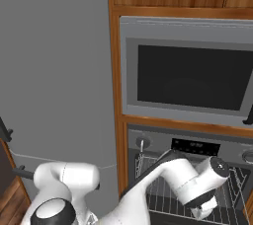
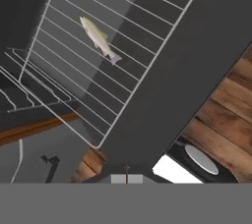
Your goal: Take the fish from the oven and place it on the plate on the counter.
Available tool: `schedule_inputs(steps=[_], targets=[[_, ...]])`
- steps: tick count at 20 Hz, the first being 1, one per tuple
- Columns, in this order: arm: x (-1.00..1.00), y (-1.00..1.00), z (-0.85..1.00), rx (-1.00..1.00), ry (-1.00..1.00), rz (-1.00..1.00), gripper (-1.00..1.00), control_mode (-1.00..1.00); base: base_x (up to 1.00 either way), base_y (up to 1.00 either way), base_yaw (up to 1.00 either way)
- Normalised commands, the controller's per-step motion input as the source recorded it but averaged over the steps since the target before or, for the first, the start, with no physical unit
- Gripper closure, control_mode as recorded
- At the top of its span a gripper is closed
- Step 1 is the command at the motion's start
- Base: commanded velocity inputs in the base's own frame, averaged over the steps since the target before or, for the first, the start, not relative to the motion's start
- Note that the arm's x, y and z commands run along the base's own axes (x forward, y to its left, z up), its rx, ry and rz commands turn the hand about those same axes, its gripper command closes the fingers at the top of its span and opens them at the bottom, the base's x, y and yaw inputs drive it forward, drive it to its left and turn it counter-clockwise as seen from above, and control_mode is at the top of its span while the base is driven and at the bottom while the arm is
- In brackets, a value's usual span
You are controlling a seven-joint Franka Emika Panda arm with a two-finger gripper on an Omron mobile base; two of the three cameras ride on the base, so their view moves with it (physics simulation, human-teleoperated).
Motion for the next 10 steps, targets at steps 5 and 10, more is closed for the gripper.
schedule_inputs(steps=[5,10], targets=[[0.38,0.48,-0.09,-0.22,0.00,0.15,1.00,-1.00,0.00,0.00,0.00],[0.37,0.29,-0.01,-0.10,0.00,0.04,-1.00,-1.00,0.00,0.00,0.00]])
